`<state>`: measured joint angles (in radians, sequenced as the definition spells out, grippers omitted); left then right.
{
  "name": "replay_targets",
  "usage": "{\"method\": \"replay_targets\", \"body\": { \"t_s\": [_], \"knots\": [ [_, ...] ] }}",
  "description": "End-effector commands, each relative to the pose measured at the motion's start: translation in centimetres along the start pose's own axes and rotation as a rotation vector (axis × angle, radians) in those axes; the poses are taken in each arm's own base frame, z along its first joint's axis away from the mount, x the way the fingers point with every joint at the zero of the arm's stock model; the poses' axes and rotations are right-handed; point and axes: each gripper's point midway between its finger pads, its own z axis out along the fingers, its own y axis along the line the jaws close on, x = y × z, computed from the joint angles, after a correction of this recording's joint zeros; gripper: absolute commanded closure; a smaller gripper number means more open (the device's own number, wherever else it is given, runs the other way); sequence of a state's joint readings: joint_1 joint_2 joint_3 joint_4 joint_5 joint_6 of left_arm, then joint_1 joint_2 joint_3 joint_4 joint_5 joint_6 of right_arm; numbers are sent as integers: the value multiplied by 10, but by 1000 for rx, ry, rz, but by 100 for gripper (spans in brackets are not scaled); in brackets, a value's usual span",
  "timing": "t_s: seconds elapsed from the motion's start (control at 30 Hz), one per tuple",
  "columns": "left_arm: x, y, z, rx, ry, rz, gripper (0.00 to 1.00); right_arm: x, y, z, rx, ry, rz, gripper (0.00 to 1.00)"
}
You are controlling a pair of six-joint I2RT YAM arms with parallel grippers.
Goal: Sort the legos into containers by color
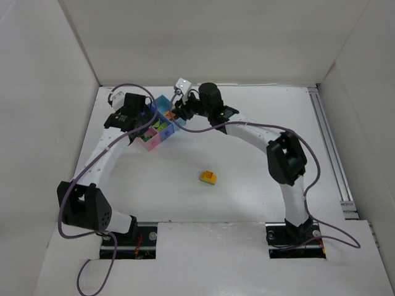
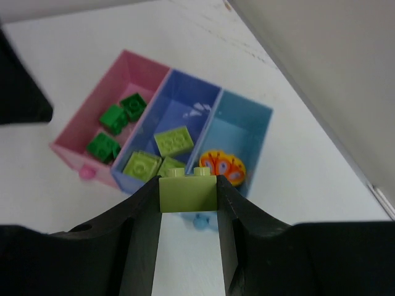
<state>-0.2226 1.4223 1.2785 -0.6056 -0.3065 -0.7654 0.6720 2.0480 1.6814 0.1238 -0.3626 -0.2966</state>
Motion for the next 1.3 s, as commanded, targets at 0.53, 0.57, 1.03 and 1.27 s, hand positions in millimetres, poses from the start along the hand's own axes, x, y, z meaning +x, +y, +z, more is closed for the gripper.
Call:
{"method": "replay_targets", "body": {
  "t_s": [0.53, 0.57, 1.03, 1.27],
  "knots": [
    [7, 24, -29, 51, -35, 10, 0, -1, 35, 120, -58, -109, 63, 78],
    [10, 27, -27, 44, -28, 13, 0, 5, 38, 120, -71, -100, 67, 61],
    [11, 5, -51, 227, -34, 100, 0, -69, 8, 48, 22, -159, 30, 18],
    [91, -55, -68, 424, 105, 355, 0, -21, -78, -82, 319, -91, 197, 14]
  ]
}}
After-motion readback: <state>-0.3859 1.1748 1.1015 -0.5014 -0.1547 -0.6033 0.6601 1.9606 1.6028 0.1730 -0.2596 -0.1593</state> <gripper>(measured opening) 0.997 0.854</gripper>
